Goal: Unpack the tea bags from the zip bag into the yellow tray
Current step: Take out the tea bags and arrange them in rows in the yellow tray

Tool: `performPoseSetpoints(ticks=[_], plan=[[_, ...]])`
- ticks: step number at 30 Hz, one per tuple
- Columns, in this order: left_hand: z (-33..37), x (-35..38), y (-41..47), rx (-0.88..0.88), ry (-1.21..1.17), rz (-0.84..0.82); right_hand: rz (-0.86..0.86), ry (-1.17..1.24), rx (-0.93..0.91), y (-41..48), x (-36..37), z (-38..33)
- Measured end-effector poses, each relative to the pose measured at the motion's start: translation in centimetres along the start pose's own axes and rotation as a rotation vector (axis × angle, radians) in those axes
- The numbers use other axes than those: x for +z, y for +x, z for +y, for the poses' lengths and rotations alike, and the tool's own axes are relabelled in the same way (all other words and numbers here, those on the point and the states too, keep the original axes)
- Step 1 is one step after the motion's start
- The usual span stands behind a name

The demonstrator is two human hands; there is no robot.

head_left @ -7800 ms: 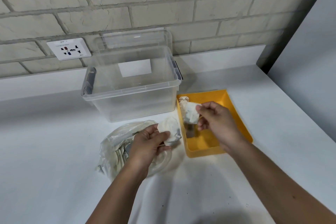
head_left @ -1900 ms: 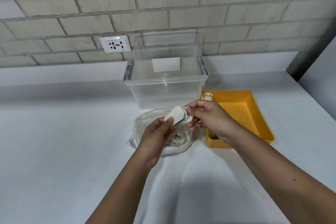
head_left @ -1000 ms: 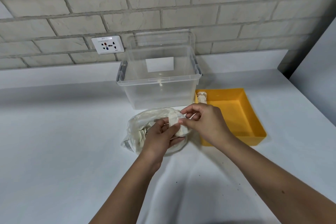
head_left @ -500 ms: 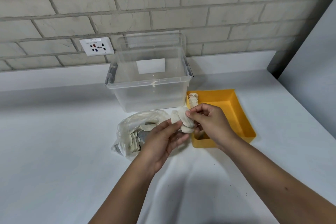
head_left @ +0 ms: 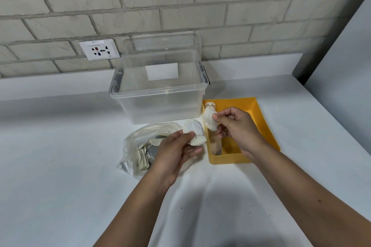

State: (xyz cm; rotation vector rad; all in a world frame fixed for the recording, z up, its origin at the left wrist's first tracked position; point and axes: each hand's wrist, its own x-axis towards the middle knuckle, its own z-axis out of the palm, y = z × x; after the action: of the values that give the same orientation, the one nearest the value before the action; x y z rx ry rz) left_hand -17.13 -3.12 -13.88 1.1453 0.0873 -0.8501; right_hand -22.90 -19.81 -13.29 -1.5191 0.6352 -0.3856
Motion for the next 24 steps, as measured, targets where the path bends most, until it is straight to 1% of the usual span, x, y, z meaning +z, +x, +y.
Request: performPoseSetpoints(ticks=[2, 3, 4, 7, 10, 15, 22, 24], plan=[[0.2, -0.3, 0.2, 0.048, 0.045, 0.053, 0.067, -0.125, -0.017, 0.8, -1.3, 0.6], [0.3, -0.5, 0.3, 0.067, 0.068, 0.072, 0.071, -0.207, -0.013, 1.0, -1.9, 0.9], [0.4, -0.6, 0.3, 0.081, 0.092, 0.085, 0.050, -0.287, 0.007, 1.2, -2.4, 1.3], [0.3, -0.6, 0.6, 0.099, 0.158, 0.102, -0.093, -0.488, 0.105, 1.0, -3.0, 2.7], [-0.1, -0.4, 0.6, 0.111, 0.193, 0.105, -0.175, -0.640, 0.114, 0.7, -2.9, 3.7], [-0.4, -0.3, 0.8, 0.126, 0.211, 0.114, -0.140, -0.753, 0.093, 1.2, -2.4, 4.0], [-0.5, -0.4, 1.0, 0.110, 0.229, 0.112, -0.247, -0.828, 0.221, 1.7, -2.5, 4.2], [-0.4, -0.4, 0.9, 0.090, 0.237, 0.107, -0.199, -0.852, 0.156, 1.5, -2.6, 3.9]])
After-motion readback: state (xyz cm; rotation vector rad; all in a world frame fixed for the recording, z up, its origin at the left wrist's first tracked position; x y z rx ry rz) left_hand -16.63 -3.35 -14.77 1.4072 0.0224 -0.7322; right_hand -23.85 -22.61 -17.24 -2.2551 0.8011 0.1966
